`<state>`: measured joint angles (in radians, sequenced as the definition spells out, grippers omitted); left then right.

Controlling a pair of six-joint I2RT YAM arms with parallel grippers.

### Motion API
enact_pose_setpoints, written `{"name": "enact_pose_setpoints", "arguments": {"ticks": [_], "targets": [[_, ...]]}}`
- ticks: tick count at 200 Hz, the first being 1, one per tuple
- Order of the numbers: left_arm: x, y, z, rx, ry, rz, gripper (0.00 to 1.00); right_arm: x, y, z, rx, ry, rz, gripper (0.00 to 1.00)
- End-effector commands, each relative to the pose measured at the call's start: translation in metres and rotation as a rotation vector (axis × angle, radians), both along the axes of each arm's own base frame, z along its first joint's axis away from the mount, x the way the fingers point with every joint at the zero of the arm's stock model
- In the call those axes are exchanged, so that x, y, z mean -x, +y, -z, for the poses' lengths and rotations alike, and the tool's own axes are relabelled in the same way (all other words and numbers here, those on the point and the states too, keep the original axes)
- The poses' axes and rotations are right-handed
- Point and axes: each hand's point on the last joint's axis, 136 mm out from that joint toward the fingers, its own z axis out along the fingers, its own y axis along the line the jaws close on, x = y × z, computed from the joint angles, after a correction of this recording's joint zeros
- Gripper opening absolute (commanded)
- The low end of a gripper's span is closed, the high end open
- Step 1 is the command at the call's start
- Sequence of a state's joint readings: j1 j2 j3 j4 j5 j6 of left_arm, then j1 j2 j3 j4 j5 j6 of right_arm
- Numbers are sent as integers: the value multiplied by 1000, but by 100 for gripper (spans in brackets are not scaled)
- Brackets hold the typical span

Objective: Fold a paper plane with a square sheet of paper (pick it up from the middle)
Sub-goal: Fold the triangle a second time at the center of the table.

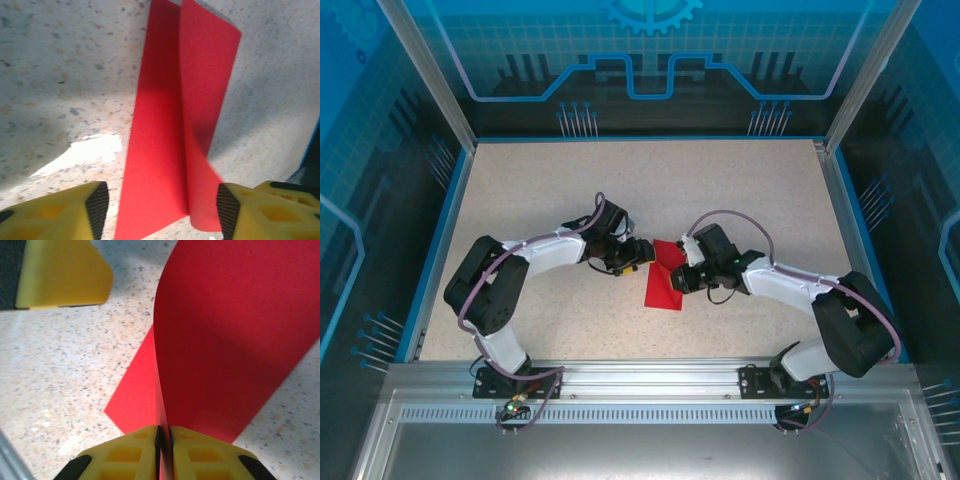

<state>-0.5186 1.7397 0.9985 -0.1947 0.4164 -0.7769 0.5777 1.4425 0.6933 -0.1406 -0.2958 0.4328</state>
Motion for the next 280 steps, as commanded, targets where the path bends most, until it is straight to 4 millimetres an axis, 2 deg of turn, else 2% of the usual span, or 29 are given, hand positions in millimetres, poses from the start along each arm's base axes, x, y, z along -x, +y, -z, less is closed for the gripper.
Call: {"name": "enact_pose_setpoints", "arguments": {"ticks": [1,24,73,115,148,163,201,231,280], "targets": [[-3,-17,-17,136,10,-5,65,8,16,-8,-126,18,-103,15],[-5,-27,-18,165,54,-18,67,10,17,-7,-128,27,-119,15],[-2,-33,5,126,169,-72,66,12,15,-5,-125,20,-120,16],[-2,-48,3,150,190,-49,51,12,12,-6,-106,4,-111,19],[1,-50,8,130,210,-40,32,15,8,-9,-50,-44,-103,26],[1,-50,9,130,213,-40,30,18,7,-9,-5,-76,-104,31],[2,-49,8,125,213,-35,18,27,4,-11,93,-146,-113,47],[1,-49,8,121,213,-32,17,34,3,-15,207,-248,-139,52],[1,-49,7,114,215,-25,15,34,7,-18,362,-415,-164,52]]}}
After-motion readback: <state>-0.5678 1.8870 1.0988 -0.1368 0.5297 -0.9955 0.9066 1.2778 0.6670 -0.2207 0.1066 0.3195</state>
